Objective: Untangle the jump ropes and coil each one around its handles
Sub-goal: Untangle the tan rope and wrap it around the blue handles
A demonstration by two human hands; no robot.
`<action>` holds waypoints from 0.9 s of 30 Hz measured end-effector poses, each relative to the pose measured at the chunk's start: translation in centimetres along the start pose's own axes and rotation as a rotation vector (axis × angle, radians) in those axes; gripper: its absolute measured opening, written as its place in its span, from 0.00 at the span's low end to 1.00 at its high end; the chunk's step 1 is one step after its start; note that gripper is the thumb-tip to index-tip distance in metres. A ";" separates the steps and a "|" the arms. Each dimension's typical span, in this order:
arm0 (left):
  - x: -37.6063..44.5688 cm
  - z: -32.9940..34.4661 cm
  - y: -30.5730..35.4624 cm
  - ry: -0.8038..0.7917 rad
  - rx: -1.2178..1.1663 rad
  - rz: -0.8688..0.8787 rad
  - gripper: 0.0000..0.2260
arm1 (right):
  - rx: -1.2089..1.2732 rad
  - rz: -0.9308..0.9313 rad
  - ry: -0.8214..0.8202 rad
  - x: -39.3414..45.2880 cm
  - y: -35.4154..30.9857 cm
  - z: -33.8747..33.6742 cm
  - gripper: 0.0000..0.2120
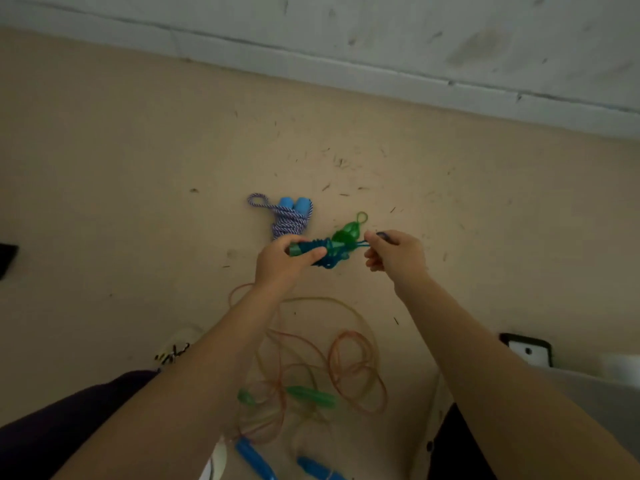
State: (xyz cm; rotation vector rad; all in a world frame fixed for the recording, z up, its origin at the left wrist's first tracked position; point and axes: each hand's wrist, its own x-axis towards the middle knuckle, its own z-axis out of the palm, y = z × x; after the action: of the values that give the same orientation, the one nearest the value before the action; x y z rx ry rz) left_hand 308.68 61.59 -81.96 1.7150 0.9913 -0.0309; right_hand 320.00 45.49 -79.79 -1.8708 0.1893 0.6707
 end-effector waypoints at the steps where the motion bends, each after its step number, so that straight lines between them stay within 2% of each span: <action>1: 1.2 0.2 -0.5 0.006 0.028 0.010 0.18 | 0.014 -0.022 -0.015 1.1 -0.1 0.5 0.12; 4: 3.3 0.4 -1.8 -0.037 0.121 0.064 0.34 | -0.008 -0.069 -0.068 2.8 0.4 1.1 0.29; 6: 3.3 0.1 -3.4 -0.034 0.233 0.073 0.38 | -0.123 -0.063 -0.068 2.4 1.9 1.1 0.34; 11: -1.9 -0.4 -10.1 0.078 0.571 -0.081 0.23 | -0.575 -0.005 -0.073 0.1 9.4 0.3 0.27; 14: -5.5 -0.7 -14.0 0.117 0.544 -0.268 0.20 | -0.716 0.043 -0.113 -1.6 13.6 0.6 0.31; 16: -7.2 -0.4 -15.7 0.099 0.557 -0.262 0.18 | -0.761 -0.002 -0.124 -3.0 15.5 1.1 0.30; 19: -8.0 0.5 -16.8 0.012 0.423 -0.210 0.11 | -0.780 -0.020 -0.132 -4.0 17.0 1.9 0.20; 21: -7.7 1.0 -16.8 -0.040 0.316 -0.241 0.10 | -0.734 0.010 -0.160 -4.1 17.1 2.3 0.13; 24: -7.3 1.5 -15.5 -0.148 0.173 -0.343 0.09 | -0.605 0.066 -0.210 -4.1 16.2 2.1 0.10; 26: -7.3 1.5 -13.6 -0.198 0.126 -0.341 0.05 | -0.512 0.111 -0.228 -4.2 14.3 1.3 0.12; 27: -7.5 1.4 -12.1 -0.208 0.054 -0.341 0.06 | -0.479 0.122 -0.244 -4.5 13.0 0.7 0.13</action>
State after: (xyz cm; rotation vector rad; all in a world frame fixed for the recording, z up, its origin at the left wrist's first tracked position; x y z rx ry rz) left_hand 296.89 56.64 -88.41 1.5369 1.1211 -0.4518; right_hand 310.47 40.09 -88.05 -2.2186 -0.0201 1.0945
